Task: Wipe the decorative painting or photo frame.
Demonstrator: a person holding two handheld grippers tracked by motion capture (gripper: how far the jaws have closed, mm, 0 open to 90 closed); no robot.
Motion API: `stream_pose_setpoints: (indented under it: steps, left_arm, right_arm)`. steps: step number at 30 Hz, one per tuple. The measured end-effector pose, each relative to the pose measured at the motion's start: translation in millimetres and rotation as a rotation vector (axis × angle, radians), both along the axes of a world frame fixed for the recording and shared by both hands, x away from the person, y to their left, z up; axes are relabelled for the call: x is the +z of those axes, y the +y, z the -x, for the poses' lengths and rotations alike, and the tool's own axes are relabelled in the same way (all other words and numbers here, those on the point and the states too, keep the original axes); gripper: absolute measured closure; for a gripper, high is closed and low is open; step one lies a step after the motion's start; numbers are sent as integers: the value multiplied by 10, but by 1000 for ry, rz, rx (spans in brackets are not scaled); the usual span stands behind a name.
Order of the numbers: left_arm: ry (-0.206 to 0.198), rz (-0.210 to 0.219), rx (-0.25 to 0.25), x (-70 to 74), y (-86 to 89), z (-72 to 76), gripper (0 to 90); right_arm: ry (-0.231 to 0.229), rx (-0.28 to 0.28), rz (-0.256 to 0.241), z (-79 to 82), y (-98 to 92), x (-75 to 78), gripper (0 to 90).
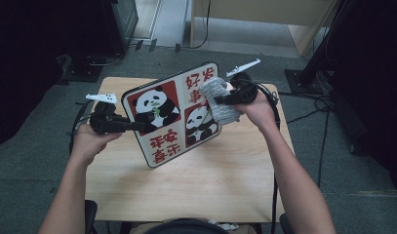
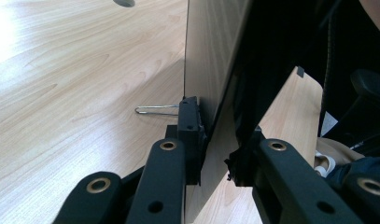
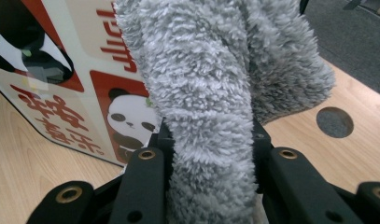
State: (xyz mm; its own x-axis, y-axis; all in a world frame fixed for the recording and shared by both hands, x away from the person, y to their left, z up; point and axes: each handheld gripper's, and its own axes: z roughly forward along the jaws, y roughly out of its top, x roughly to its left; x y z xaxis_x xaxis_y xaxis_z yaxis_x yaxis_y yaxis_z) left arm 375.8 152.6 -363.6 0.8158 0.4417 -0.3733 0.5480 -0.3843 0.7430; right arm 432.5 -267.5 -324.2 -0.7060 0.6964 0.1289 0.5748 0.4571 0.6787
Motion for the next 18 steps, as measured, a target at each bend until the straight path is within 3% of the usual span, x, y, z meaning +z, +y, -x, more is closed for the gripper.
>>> stream_pose_setpoints:
  steps: [18]
  left_arm:
    - [3,2,2,-1,1,-2,784]
  right_arm:
    - [43,-12,-14,52,-56,-265,690]
